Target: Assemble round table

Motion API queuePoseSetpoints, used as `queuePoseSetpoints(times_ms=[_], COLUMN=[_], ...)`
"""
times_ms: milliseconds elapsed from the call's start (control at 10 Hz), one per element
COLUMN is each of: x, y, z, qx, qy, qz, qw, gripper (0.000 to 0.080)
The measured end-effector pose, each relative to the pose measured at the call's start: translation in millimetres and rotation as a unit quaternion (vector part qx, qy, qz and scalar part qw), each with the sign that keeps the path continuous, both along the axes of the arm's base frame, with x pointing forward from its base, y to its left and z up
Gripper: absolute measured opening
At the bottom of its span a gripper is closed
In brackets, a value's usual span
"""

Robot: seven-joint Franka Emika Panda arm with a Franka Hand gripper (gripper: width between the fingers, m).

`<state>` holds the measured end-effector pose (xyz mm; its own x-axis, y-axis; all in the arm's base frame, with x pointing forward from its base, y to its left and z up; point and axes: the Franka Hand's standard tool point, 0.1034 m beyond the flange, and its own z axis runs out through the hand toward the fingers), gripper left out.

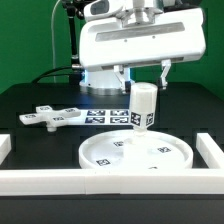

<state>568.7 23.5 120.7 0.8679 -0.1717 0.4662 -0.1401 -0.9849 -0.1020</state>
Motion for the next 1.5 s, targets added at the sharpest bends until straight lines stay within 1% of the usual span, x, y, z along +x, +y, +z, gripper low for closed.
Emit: queuePoseSetpoints(times_ms=[100,200,400,800,1300,1500], x=[-6.9,-8.4,-7.5,-6.0,-10.4,-11.7], y=[-2.1,-4.6,-5.4,1.8,0.8,0.3], z=[-2.5,-3.5,-5.1,-10.3,-26.0,-27.1], qx=[-0.003,-0.006,-0.006,-0.006,-0.008,-0.013], qy=[0.0,0.001,0.002,0.004,0.011,-0.005], qz=[0.001,0.002,0.003,0.009,0.008,0.007], qw=[1.0,1.0,1.0,1.0,1.0,1.0], gripper=[0.041,0.041,0.041,0.041,0.041,0.041])
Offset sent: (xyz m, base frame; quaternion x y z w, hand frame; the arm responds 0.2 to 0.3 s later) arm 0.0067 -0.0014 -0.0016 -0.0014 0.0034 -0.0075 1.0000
